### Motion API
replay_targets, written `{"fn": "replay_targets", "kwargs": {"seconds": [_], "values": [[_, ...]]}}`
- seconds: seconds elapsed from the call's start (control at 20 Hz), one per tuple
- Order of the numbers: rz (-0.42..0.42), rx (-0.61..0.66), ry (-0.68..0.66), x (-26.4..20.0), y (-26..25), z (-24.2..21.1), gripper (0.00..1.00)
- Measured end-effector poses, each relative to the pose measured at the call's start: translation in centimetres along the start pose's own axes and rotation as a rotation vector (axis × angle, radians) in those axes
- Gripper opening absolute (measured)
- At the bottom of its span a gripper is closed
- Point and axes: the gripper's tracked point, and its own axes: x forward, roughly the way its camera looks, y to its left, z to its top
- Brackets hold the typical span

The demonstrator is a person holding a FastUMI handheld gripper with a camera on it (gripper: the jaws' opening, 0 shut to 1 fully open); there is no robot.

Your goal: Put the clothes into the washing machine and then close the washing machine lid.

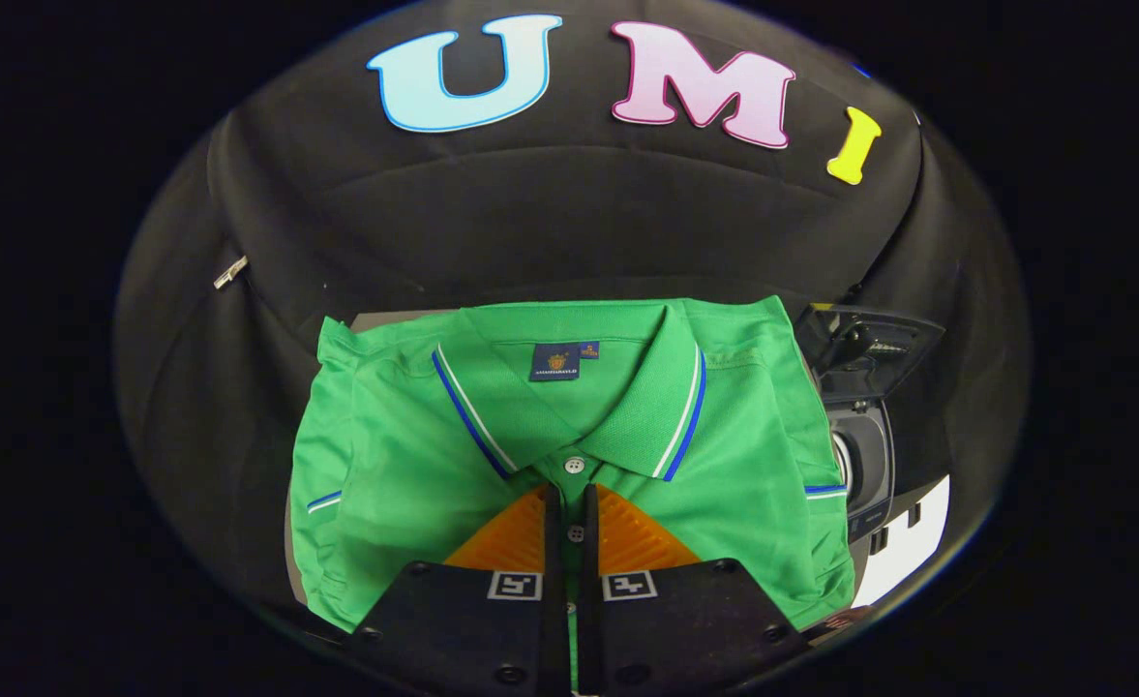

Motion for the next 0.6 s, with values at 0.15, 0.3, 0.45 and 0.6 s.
{"fn": "replay_targets", "kwargs": {"seconds": [0.15,0.3,0.45,0.6], "values": [[0.002,-0.002,0.016,0.0,0.0,-0.1,0.15],[0.006,-0.004,0.008,0.0,0.0,-0.1,0.15],[0.011,-0.047,-0.072,-0.2,0.1,0.3,0.07],[0.021,-0.054,-0.148,-1.0,0.3,0.9,0.07]]}}
